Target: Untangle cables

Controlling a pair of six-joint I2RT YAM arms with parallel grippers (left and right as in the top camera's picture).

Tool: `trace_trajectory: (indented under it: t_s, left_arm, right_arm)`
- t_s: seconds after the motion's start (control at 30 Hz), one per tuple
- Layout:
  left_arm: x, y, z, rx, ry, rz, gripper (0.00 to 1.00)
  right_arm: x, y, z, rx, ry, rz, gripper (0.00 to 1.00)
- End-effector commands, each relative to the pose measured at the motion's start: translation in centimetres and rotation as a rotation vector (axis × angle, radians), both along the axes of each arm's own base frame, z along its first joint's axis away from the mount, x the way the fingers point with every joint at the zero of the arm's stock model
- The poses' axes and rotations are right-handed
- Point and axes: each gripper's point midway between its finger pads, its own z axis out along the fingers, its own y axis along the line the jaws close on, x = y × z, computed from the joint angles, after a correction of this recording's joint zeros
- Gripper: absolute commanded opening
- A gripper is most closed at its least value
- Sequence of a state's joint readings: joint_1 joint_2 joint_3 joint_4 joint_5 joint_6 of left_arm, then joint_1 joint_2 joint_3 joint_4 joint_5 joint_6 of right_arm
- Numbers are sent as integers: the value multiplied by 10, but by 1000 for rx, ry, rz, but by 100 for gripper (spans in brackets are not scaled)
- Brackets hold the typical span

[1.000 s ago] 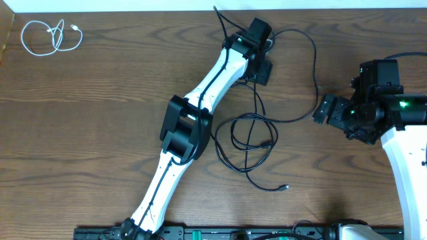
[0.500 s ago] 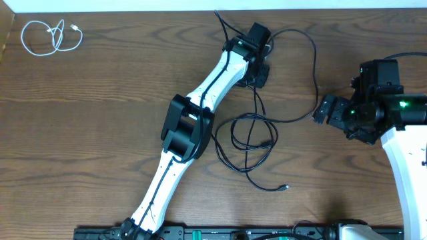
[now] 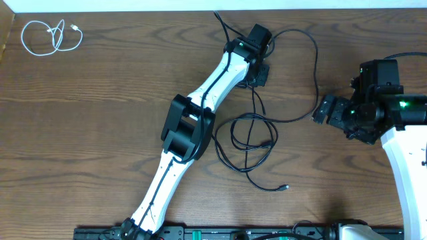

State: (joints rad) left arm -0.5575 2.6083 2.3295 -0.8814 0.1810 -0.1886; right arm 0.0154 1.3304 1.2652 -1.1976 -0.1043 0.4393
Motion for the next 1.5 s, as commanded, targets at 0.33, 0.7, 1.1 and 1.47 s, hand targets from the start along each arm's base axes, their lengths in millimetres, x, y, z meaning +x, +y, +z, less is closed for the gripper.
trace_trajectory:
  t_s: [0.33,0.7,1.1,1.47]
  left_arm:
    - [-45,-41,168,-400,4,-119,7]
    - [-112,-14,324,-541,-149,-194,8]
    - [-172,23,410,-612,-275,-216,7]
    - [-227,58,465,-685,-346,-195,8]
  right_arm:
    - [9,-1,3,-6,-45,9,99]
    - [32,-9,12,-51,-145,-12,99]
    - [80,38,57,121,-451,253,99]
    - [124,45,113,-40,-804,482,99]
